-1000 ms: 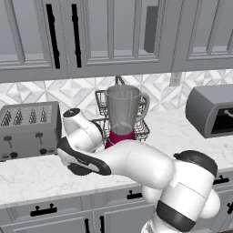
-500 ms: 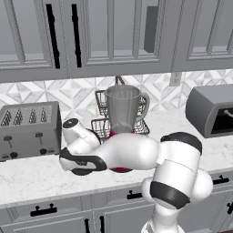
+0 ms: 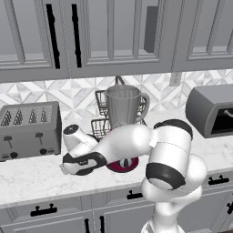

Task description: Close the lid blender by securely placing the lid on top.

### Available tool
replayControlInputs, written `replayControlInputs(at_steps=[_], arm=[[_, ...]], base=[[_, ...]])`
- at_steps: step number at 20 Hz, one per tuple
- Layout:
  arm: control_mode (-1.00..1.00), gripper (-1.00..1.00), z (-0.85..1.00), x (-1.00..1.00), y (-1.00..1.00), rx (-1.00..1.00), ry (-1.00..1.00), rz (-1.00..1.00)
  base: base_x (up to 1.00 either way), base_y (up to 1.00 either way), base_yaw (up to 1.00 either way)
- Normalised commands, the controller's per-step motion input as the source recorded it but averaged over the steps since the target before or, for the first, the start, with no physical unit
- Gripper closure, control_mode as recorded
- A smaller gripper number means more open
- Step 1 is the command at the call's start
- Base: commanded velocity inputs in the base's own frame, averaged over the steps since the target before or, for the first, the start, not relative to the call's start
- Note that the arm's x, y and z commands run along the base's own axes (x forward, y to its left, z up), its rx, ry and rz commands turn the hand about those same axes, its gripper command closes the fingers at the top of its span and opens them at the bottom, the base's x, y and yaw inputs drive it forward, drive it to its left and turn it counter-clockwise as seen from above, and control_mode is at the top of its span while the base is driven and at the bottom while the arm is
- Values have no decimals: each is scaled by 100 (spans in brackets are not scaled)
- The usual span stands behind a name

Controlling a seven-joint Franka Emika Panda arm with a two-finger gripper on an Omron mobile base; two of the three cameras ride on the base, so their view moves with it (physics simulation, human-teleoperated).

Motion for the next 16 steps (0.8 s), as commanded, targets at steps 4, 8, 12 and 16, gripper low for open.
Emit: replayControlInputs(at_steps=[4,8,12,16], arm=[[-100,-100,-30,31,5,0,0,-4],[-100,-100,-20,28,2,0,0,-5],[-100,-100,-20,28,0,0,-3,-7],[-100,-100,-20,31,0,0,-8,-8]], base=[[0,0,0],[0,0,0],[0,0,0],[0,0,0]])
